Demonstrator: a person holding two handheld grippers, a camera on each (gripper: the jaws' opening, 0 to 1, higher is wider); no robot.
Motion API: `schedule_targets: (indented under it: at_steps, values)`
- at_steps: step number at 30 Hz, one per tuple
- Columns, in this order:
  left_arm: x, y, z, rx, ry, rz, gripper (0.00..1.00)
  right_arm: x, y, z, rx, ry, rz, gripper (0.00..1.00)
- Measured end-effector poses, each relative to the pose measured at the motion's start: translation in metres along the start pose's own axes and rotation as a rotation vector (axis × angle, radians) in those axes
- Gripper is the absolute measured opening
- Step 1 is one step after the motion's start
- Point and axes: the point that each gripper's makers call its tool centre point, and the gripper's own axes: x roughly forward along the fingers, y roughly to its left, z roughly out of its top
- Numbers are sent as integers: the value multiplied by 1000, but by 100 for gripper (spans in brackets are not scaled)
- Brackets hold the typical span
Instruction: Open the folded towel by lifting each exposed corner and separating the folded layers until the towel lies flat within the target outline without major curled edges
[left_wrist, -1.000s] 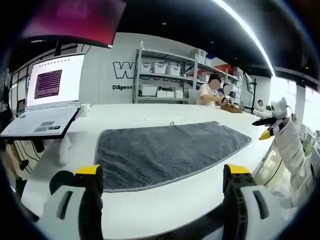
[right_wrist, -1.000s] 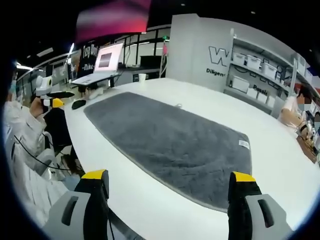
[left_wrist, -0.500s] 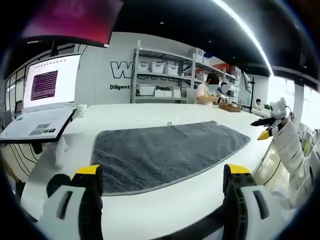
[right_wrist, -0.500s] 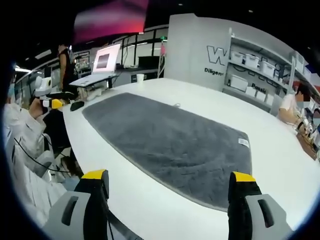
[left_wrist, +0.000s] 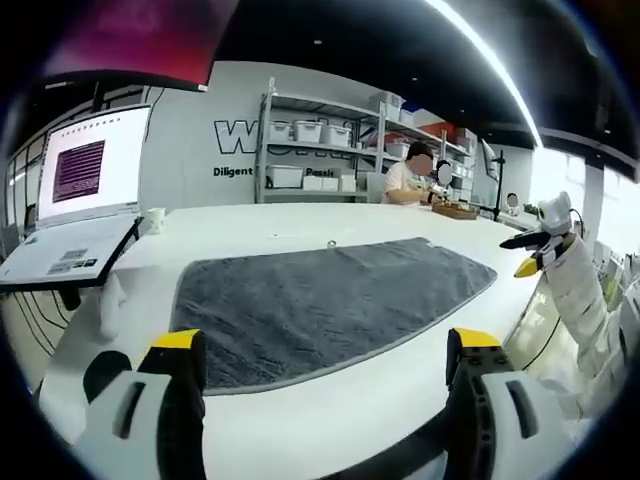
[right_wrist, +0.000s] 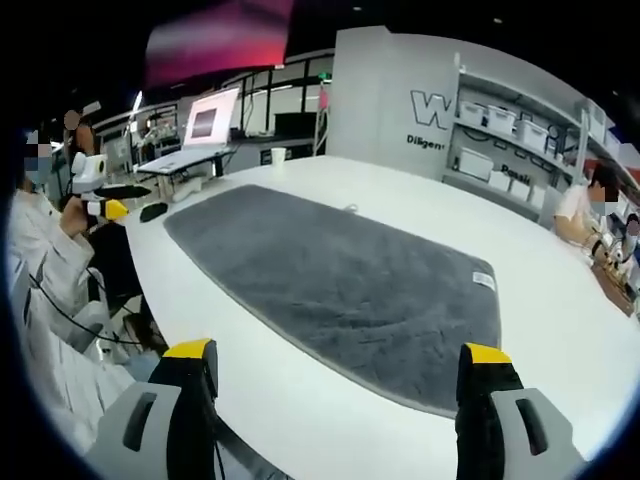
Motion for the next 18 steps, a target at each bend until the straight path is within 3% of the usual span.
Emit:
schedule_targets:
  at_steps: [18]
  values:
    - [9,-14,7,10,-12,-29,99,-2,-2,-11,21,8,2,99]
